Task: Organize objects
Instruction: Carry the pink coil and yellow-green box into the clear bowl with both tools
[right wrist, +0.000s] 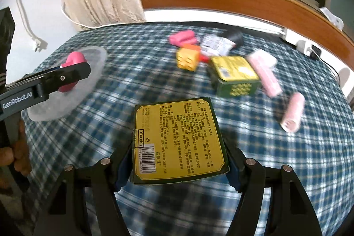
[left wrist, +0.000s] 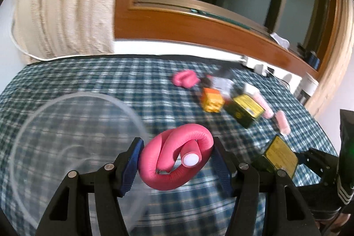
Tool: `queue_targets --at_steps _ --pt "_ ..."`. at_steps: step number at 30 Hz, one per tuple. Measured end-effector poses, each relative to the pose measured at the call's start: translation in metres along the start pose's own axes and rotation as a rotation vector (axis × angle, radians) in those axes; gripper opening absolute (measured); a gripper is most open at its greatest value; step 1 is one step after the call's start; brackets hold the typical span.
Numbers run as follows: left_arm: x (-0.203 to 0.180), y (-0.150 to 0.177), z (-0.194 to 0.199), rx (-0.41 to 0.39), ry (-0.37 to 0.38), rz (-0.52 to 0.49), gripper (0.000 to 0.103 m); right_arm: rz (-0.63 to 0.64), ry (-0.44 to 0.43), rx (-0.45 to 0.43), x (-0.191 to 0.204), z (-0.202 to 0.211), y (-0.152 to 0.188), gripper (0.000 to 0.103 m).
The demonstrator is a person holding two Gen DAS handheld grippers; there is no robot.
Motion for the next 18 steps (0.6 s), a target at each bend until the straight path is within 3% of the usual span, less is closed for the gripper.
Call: queue_targets --at_steps 12,18 --pt "0.103 -0.008 0.033 -0.079 -0.185 0.116 0.064 0.097 -0.1 -0.056 0.077 -0.003 -0.043 0.07" --pt "0.132 -0.006 0.041 -0.089 -0.229 0.135 0.064 0.142 -0.143 -0.077 0.111 -0.01 -0.064 0.07"
Point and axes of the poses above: each gripper's, at about its wrist camera, not at the fingertips, and z roughly against the way its jaws point, x to its left, y to its underside, the point moved 6 cm from there along -z, roughly the way its jaws point, and after that the axes turned 9 degrees about x, right-handed, at the moved point
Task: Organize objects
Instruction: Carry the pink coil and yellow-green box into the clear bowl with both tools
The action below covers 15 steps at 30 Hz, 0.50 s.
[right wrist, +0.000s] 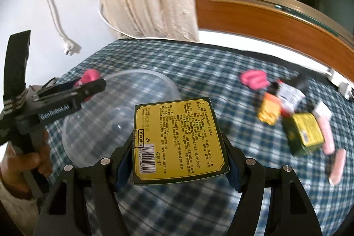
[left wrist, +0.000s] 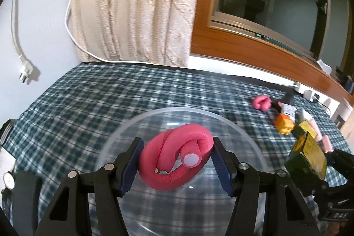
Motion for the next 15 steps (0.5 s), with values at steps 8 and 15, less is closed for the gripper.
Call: queue_targets --at_steps 8,15 --pt "0.02 -0.002 -0.01 0.008 -0.028 0.029 0.065 0.019 -0.037 -0.004 0.025 -0.024 -0.028 0.07" --pt "0.027 -0.002 -0.008 -0.007 -0.053 0.057 0.088 0.005 -0.063 -0.016 0.03 -0.036 -0.04 0.071"
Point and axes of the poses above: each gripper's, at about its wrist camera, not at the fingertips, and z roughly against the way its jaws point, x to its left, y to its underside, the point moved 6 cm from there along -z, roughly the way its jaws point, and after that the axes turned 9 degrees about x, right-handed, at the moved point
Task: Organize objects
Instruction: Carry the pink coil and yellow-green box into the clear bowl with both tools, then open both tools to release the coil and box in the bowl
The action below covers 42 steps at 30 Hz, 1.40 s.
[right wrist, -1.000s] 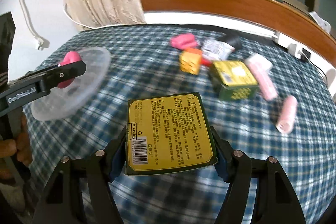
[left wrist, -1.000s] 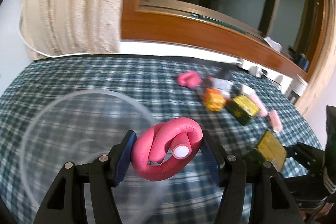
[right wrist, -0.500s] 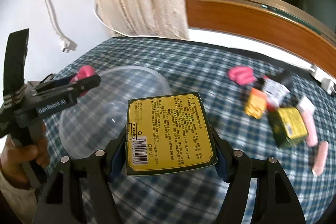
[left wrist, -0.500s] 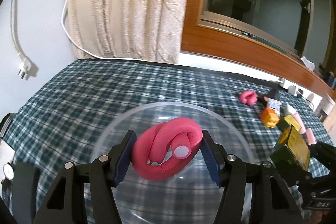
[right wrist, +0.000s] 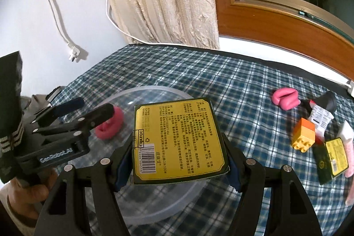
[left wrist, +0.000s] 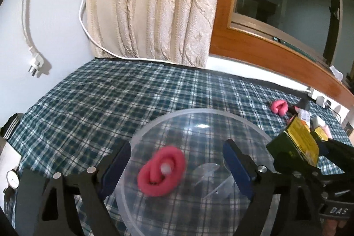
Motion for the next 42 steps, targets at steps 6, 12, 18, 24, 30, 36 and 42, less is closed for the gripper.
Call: queue_targets --at_steps 6,12,18,24,30,36,42 --pt "0.007 -0.001 0.004 -0.018 -0.015 0.033 0.096 -0.01 -0.033 0.002 0.0 -0.006 0.0 0.072" --pt "0.014 -0.004 0.012 -0.067 -0.055 0.053 0.102 -0.021 -0.065 0.004 0.0 -0.009 0.002 0.075" --pt "0.017 -0.004 0.011 -0.075 -0.076 0.061 0.102 -0.059 -0.081 -0.007 -0.006 -0.005 0.003 0.077" --pt "0.016 -0.004 0.011 -0.077 -0.079 0.058 0.102 -0.094 -0.108 -0.019 -0.015 0.0 0.009 0.077" --pt "0.013 -0.002 0.013 -0.091 -0.073 0.053 0.102 -0.108 -0.097 -0.046 -0.022 0.011 0.016 0.077" --pt "0.012 -0.001 0.01 -0.079 -0.084 0.049 0.102 -0.127 -0.078 -0.047 -0.029 0.016 0.025 0.077" --pt "0.011 0.0 0.008 -0.076 -0.09 0.046 0.102 -0.144 -0.08 -0.042 -0.036 0.018 0.032 0.078"
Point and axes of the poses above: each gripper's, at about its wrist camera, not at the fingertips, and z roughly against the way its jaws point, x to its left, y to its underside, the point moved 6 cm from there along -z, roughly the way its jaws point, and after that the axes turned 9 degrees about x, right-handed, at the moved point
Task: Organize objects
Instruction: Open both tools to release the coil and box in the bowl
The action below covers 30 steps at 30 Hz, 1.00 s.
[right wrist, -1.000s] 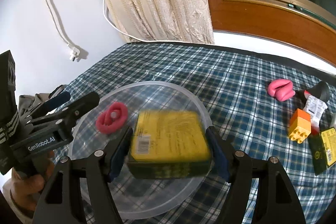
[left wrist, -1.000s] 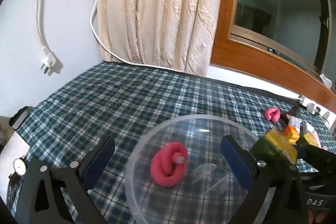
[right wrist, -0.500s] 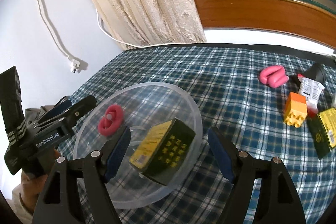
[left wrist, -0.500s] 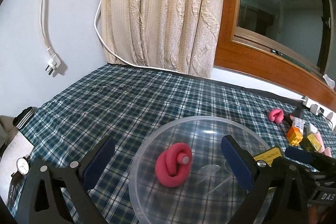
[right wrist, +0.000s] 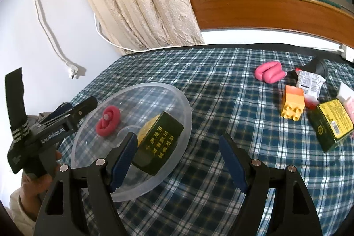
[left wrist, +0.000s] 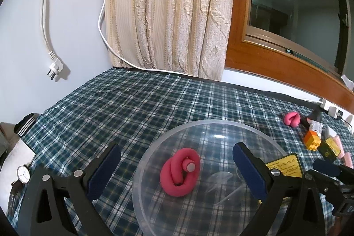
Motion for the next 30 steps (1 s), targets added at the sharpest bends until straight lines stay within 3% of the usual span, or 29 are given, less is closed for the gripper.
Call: queue_targets --at_steps 10,19,30 --pt "-0.003 0.003 -0.006 0.016 -0.011 -0.019 0.102 -0.013 0.04 0.016 -0.008 -0.002 0.008 0.078" --pt "-0.004 0.004 -0.006 0.017 -0.006 -0.025 0.102 0.096 0.091 0.022 0.01 -0.007 0.013 0.078" --pt "-0.005 0.006 -0.009 0.023 -0.021 -0.035 0.102 -0.011 0.097 0.004 -0.017 0.005 0.011 0.079"
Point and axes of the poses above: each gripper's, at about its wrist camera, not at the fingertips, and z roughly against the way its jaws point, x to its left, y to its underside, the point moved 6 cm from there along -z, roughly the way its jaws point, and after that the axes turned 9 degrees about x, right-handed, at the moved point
